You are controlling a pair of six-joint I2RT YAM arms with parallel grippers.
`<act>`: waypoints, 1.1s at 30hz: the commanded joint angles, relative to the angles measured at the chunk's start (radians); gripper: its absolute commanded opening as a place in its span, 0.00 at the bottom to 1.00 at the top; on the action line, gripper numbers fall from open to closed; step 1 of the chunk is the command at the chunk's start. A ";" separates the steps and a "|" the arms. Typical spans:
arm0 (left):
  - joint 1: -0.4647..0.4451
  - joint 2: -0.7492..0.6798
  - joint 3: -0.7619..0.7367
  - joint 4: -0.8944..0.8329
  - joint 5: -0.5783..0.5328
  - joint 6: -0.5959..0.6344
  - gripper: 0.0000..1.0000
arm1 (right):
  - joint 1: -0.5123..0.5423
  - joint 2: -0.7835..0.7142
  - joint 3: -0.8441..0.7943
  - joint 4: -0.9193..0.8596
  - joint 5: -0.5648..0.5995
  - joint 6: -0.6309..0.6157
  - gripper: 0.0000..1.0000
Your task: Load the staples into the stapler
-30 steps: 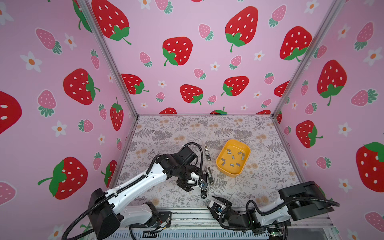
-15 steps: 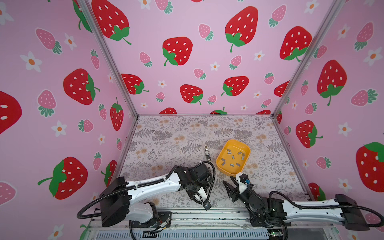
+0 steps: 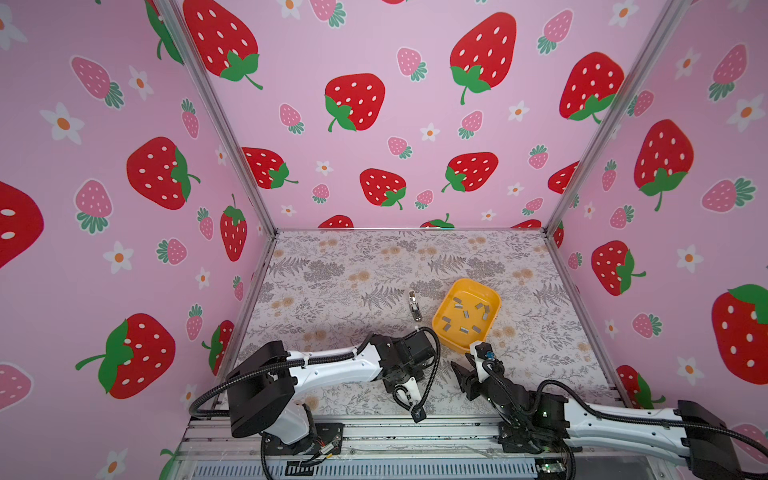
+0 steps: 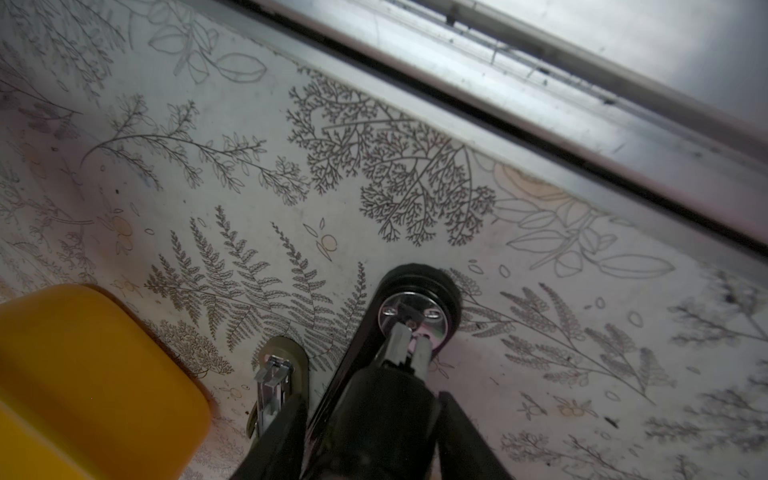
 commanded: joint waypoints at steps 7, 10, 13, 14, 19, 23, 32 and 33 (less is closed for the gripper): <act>-0.007 0.055 0.089 -0.065 0.004 0.007 0.21 | -0.021 0.013 0.019 -0.005 -0.054 0.039 0.56; -0.004 0.037 0.128 -0.112 0.026 -0.038 0.07 | -0.021 0.027 0.037 -0.005 -0.083 0.025 0.54; 0.002 -0.001 0.162 -0.190 0.032 -0.092 0.00 | -0.019 0.044 0.060 0.018 -0.146 -0.008 0.53; 0.006 -0.020 0.166 -0.208 0.044 -0.118 0.00 | -0.020 0.055 0.071 0.022 -0.160 -0.015 0.52; 0.044 -0.138 0.094 -0.220 0.072 -0.190 0.00 | -0.005 0.135 0.106 0.092 -0.211 -0.043 0.49; 0.127 -0.262 0.034 -0.175 0.180 -0.254 0.00 | 0.073 0.226 0.133 0.218 -0.239 -0.074 0.48; 0.156 -0.342 -0.013 -0.199 0.203 -0.305 0.00 | 0.223 0.487 0.253 0.428 -0.204 -0.110 0.49; 0.156 -0.345 -0.016 -0.196 0.209 -0.305 0.00 | 0.224 0.507 0.261 0.432 -0.192 -0.102 0.48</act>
